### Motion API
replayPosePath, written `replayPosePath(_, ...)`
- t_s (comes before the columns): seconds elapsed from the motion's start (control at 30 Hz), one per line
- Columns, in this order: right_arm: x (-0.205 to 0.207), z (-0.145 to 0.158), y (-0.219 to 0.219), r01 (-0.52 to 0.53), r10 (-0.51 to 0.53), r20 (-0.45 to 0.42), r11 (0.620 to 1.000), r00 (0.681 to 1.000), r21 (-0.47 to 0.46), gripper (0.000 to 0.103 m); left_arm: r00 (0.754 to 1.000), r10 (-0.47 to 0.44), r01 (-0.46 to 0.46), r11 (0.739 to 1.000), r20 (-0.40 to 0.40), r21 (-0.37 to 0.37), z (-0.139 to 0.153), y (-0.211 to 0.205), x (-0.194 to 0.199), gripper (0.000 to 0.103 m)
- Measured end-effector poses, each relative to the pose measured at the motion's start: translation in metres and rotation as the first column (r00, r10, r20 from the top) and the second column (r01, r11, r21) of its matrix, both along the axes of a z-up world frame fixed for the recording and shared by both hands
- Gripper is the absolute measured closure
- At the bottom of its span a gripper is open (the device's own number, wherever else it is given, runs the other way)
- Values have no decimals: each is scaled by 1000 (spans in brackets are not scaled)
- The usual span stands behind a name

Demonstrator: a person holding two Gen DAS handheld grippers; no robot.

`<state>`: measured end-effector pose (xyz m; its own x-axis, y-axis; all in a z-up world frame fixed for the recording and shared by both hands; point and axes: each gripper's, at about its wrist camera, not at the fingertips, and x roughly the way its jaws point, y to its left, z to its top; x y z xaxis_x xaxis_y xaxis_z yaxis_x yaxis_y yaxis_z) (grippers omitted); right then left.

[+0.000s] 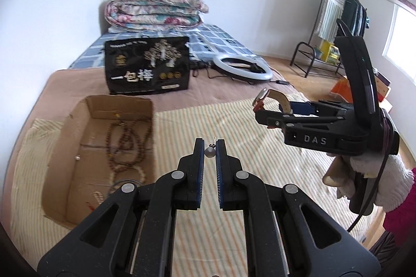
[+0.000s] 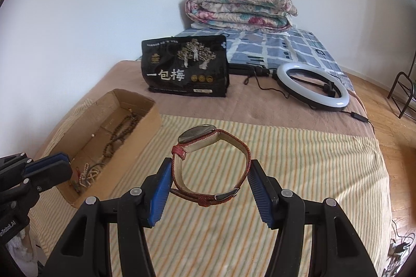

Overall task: Organize jewelry
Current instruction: 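Carry the pearl earring and red-strap watch into the box and open both tools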

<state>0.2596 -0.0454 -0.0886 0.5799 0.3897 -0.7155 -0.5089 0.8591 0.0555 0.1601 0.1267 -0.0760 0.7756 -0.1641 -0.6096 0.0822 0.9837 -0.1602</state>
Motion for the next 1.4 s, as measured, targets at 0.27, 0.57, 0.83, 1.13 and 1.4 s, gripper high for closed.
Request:
replayPosePath(0.27, -6, 11, 33, -39, 38, 22, 998, 999, 42, 43, 995, 83, -85, 995, 56, 49, 25, 36, -13, 96)
replayPosePath(0.57, -9, 12, 79, -93, 91, 31, 993, 995, 76, 43, 981, 182, -186, 981, 65, 56, 31, 85, -14, 96)
replayPosePath(0.83, -9, 2, 123, -157, 155, 29, 985, 987, 77, 43, 968, 242, -246, 967, 59, 60, 21, 116, -9, 96)
replayPosePath(1.13, -1, -21, 151, -190, 191, -9, 979, 982, 69, 43, 961, 277, -278, 959, 17, 53, 1, 137, -5, 96)
replayPosePath(1.4, 7, -40, 166, -209, 212, -48, 976, 976, 64, 43, 961, 276, -274, 960, -25, 61, -17, 143, 4, 96)
